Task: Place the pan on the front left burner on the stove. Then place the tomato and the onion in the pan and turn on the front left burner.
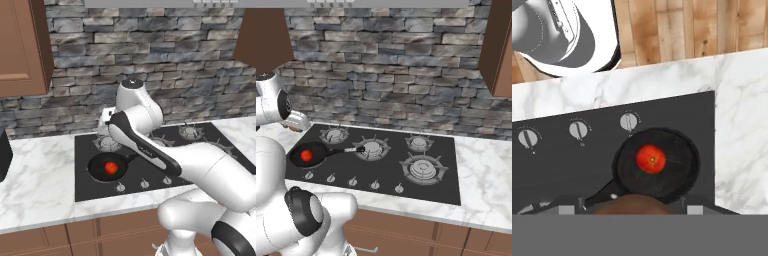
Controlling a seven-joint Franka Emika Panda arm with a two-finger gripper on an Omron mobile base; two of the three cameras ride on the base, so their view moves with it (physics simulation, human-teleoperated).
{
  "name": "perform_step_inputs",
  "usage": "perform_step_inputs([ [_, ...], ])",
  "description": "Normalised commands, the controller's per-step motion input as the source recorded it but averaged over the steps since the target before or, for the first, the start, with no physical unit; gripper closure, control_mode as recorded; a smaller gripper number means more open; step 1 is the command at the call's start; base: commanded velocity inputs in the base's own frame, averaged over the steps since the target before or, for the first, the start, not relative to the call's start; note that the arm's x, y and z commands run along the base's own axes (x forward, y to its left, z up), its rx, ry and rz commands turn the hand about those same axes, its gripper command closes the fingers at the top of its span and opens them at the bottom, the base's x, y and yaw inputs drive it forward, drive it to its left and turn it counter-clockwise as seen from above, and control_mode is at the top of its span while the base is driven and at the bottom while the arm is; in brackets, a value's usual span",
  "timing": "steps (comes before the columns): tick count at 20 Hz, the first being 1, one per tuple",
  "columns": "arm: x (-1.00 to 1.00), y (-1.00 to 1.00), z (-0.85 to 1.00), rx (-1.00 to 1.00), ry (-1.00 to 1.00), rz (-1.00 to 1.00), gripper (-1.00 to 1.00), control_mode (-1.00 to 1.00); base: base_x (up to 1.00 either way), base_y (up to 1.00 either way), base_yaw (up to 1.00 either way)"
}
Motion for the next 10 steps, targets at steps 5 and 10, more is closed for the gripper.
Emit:
perform_step_inputs([
  [5, 0.0, -0.26, -0.35, 0.01, -0.07, 0.0, 1.0, -1.0, 0.0, 0.0, 0.0],
  [10, 0.21, -0.04, -0.22, 0.05, -0.06, 0.0, 1.0, -1.0, 0.0, 0.0, 0.0],
])
